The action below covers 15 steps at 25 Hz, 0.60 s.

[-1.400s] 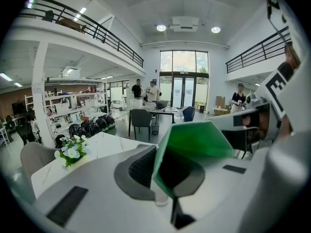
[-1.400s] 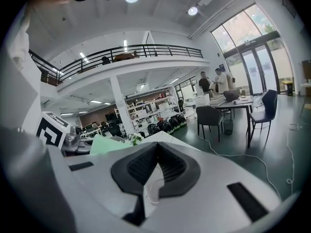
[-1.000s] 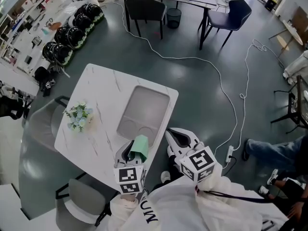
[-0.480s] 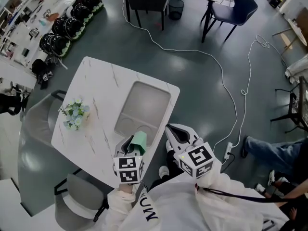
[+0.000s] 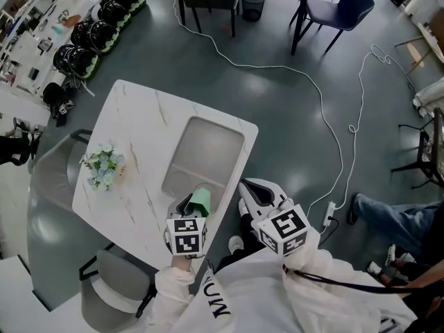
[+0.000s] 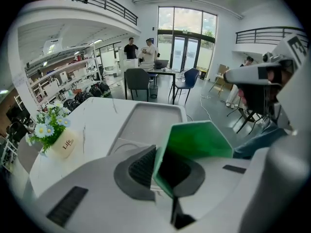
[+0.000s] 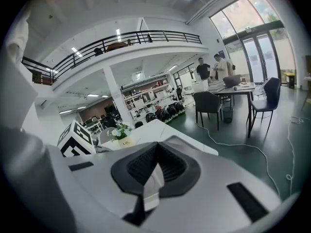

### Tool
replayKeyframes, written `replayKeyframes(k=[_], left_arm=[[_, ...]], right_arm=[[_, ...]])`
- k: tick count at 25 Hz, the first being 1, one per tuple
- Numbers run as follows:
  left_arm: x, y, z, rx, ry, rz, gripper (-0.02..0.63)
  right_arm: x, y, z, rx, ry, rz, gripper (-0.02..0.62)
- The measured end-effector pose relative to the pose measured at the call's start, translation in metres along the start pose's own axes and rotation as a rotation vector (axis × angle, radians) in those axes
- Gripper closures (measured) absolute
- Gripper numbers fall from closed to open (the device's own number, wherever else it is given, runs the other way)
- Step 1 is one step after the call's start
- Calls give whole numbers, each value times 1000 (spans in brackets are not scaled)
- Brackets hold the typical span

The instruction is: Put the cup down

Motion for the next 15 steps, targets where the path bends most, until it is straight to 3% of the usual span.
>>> replayKeyframes(k=[15], left_arm=[[2, -40, -14, 154, -18, -14, 583]], right_arm=[[-22, -11, -4, 40, -21, 14, 589]])
Point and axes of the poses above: the fingertips, and each gripper's own axes: y backward along the fingers, x to its left, z out of its top, the point moved 8 cm from there along y, backward along the fingers, and after that the axes turned 3 degrees about -x, right-handed, at the moved point
